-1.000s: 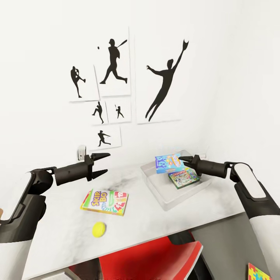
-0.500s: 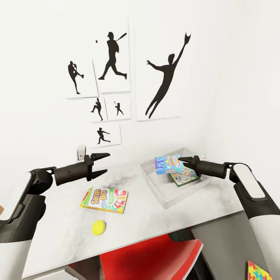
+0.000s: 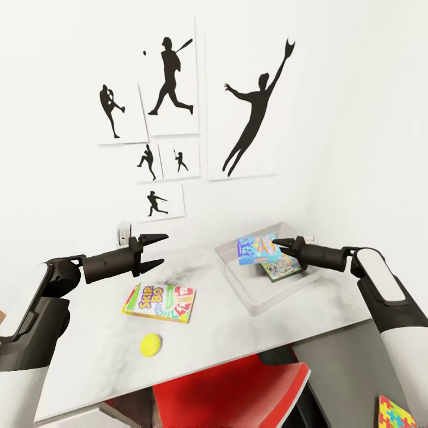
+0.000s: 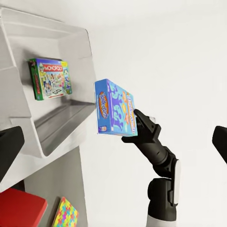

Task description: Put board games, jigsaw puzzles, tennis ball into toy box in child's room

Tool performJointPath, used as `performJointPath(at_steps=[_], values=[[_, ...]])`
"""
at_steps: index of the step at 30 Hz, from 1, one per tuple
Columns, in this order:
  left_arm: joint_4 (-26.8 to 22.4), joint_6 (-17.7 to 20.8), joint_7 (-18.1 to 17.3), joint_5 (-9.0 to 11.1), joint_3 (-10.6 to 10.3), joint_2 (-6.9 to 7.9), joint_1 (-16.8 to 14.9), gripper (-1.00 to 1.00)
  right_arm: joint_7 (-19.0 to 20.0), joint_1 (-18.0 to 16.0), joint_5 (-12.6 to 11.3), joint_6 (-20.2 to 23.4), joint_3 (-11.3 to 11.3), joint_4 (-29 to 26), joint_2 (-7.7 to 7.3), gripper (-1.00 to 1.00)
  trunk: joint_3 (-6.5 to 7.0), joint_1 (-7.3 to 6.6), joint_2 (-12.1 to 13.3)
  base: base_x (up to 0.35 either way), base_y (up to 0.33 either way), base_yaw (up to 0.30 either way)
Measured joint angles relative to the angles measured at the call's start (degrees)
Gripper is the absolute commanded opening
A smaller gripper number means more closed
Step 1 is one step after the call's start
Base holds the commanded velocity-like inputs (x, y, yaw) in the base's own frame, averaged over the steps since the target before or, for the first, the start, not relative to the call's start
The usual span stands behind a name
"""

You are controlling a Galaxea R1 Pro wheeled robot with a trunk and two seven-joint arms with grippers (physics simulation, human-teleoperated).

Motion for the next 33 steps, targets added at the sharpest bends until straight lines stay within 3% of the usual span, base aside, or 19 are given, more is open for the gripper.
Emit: performJointPath(at_steps=[13,33], values=[[0.0,0.0,0.0,0.0,0.08,0.08,0.07,1.0,0.1,-5.82,0.1,0.01,0.09,4.96,-0.07,-1.0,-1.21,0.0,0.0,0.0,0.0,0.0],[0.0,0.0,-0.08,0.28,0.09,0.09,0.19,1.0,0.27,-7.19,0.13,0.01,2.55,5.84,-0.31,-1.0,-3.07,0.0,-0.01,0.0,0.0,0.0]])
